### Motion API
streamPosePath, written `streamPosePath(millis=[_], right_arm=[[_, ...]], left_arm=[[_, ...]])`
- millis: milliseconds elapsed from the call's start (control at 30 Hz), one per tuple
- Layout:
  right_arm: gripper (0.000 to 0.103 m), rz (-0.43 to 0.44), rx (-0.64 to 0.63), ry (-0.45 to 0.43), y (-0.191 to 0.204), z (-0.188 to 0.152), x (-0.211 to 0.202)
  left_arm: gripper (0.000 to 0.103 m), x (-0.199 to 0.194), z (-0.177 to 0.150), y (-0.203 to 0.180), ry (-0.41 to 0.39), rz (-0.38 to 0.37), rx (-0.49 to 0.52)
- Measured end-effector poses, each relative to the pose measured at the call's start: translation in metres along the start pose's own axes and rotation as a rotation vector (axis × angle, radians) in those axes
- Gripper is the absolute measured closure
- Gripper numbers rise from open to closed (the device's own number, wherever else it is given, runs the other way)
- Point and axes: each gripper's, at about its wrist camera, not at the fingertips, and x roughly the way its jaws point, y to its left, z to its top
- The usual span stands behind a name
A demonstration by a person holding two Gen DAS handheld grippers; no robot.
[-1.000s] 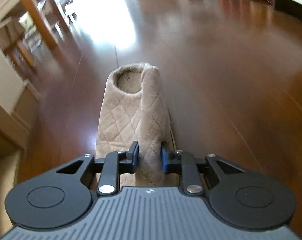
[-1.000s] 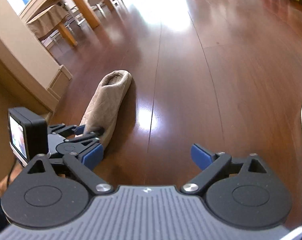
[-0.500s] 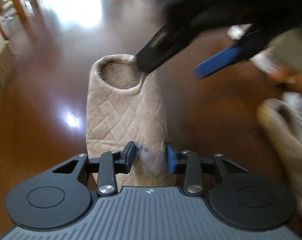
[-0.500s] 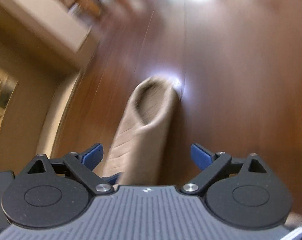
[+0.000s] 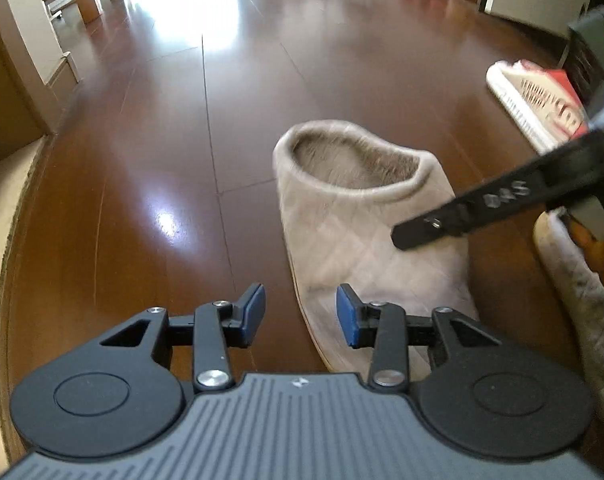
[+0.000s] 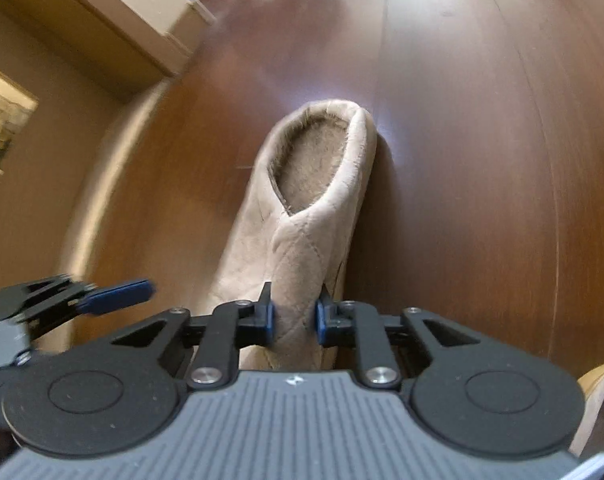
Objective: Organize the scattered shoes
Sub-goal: 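Lower both beige slippers beside the pink-lined sneakers while each tool holds one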
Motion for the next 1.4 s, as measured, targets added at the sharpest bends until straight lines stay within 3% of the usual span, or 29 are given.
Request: streamPosePath(millis=[133,300,367,400,467,500,533,567,600,633,700,933,1100,1200,1400], right_arm=[[0.087,0.067,0.081,0.033,-0.018,-0.022,-0.035],[0.085,0.027,0.059,0.143,-0.033,-0.074,-0.064],[0.074,0.005,-0.037,0.196,-0.032,-0.103,-0.073],[0.065,0.001,-0.084,0.219,-0.03,-0.111,-0.075],[0.056,0.005,-0.21,0.247,-0.022,-0.128,-0.083],[0.041,0.019,-0.248,0.25,-0.019,-0.132,-0.086],[0.033,0.03,-0.28,0.255,-0.017,-0.135,-0.088],[0.033,0.038,-0.299,0.264,-0.014,-0.137,-0.088],[0.04,0.036,-0.321,0.27,-0.012,-0.139,-0.086],[0.069,0.017,-0.346,0.272,-0.011,-0.14,-0.084],[0.081,-0.017,-0.388,0.274,-0.01,-0.142,-0.08],[0.081,-0.072,-0.376,0.25,-0.016,-0.134,-0.095],[0.065,-0.109,-0.393,0.286,-0.011,-0.125,-0.093],[0.065,-0.124,-0.407,0.265,-0.015,-0.118,-0.112],[0.065,0.006,-0.326,0.365,-0.027,-0.119,-0.138]], left_arm=[[0.057,-0.003,-0.003,0.0,0.009,-0.034,0.01],[0.057,0.009,-0.017,-0.029,0.059,-0.123,0.079],[0.056,0.018,-0.025,-0.049,0.105,-0.168,0.143],[0.056,0.02,-0.026,-0.053,0.115,-0.175,0.154],[0.056,0.02,-0.028,-0.061,0.129,-0.206,0.158],[0.056,0.019,-0.028,-0.066,0.135,-0.224,0.157],[0.056,0.021,-0.028,-0.068,0.145,-0.239,0.153],[0.055,0.023,-0.028,-0.069,0.158,-0.253,0.146],[0.055,0.026,-0.027,-0.072,0.166,-0.261,0.14],[0.053,0.028,-0.026,-0.075,0.164,-0.258,0.146],[0.051,0.032,-0.023,-0.084,0.15,-0.24,0.174],[0.051,0.043,-0.009,-0.107,0.142,-0.275,0.223],[0.051,0.046,-0.006,-0.132,0.121,-0.29,0.293],[0.051,0.046,-0.004,-0.131,0.131,-0.297,0.273],[0.051,0.024,-0.012,-0.112,0.144,-0.326,0.269]])
